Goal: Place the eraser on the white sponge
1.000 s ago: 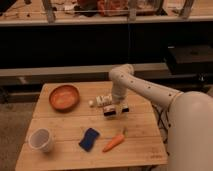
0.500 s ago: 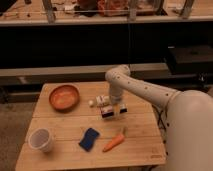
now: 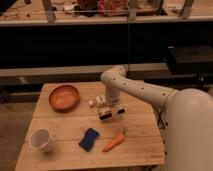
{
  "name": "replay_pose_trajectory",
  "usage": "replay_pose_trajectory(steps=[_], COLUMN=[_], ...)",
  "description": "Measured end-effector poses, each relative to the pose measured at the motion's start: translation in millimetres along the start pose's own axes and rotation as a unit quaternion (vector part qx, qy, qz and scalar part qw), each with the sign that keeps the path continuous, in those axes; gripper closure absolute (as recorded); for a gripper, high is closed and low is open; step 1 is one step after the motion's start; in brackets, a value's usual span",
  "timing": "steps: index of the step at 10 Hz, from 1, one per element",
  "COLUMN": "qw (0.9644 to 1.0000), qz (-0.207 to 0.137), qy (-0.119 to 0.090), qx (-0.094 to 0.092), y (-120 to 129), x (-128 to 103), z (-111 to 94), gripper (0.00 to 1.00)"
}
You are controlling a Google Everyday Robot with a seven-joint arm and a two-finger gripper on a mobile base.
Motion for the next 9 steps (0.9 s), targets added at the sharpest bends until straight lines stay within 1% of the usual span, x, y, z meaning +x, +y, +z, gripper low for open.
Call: replay_pose_trajectory(steps=[1, 3, 4, 5, 9], qw=[1.0000, 0.9999, 0.9995, 0.9993, 0.9981], qz=[-0.005, -0.012, -0.028, -0.035, -0.058], qy=[0.001, 0.008, 0.012, 0.013, 0.023], qx=[0.001, 0.000, -0.001, -0.002, -0.002], y=[-1, 1, 3, 4, 12], x=[-6, -7, -20, -26, -41], z=[0, -1, -3, -4, -9], gripper=[0.90, 0.90, 0.90, 0.90, 0.90])
